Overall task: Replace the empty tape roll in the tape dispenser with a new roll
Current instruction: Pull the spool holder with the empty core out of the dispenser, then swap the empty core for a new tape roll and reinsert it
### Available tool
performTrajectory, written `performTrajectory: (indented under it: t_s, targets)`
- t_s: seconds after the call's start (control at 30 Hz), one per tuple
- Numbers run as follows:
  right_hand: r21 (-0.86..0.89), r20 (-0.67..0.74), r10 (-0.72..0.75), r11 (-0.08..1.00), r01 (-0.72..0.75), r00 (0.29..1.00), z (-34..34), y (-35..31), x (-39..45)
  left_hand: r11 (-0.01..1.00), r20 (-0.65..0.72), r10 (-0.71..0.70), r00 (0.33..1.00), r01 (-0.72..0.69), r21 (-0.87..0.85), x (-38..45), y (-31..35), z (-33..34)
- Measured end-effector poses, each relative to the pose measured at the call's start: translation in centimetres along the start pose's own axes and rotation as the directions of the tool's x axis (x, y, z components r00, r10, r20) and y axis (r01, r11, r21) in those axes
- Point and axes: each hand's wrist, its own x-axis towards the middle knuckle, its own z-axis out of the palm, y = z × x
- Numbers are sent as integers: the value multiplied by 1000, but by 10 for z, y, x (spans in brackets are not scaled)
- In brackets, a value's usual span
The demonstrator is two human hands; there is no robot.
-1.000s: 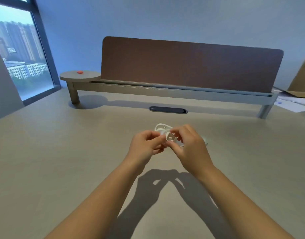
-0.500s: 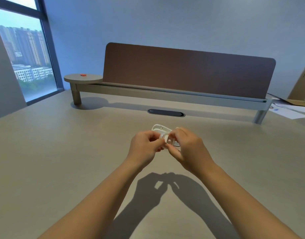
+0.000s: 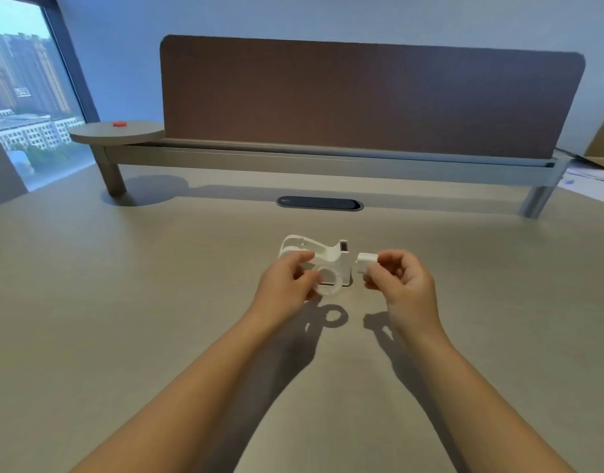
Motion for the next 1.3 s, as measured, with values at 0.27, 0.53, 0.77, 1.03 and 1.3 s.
performTrajectory:
  t_s: [0.27,0.53,0.77,1.03,1.3]
  targets:
    - [-101,-72,76,991,-83,995,-21,28,19,879,129,49,990,-105,466,17,-31,12]
    - [-130,-129,95,985,-111,987,-36,32,23,658,159,175,972,-236,715,16,-27,18]
    - [-265,-229,88,953,-149,970,-80,38,31,672,291,241,926,-376,638,31,3,67]
    - [-304,-272,156,923,-238,949,-104,54,34,433,406,121,906,-417,799,63,4,121]
    - [-274,-225,118,945,-179,967,-99,44,30,897,204,93,974,-171,407,52,8,115]
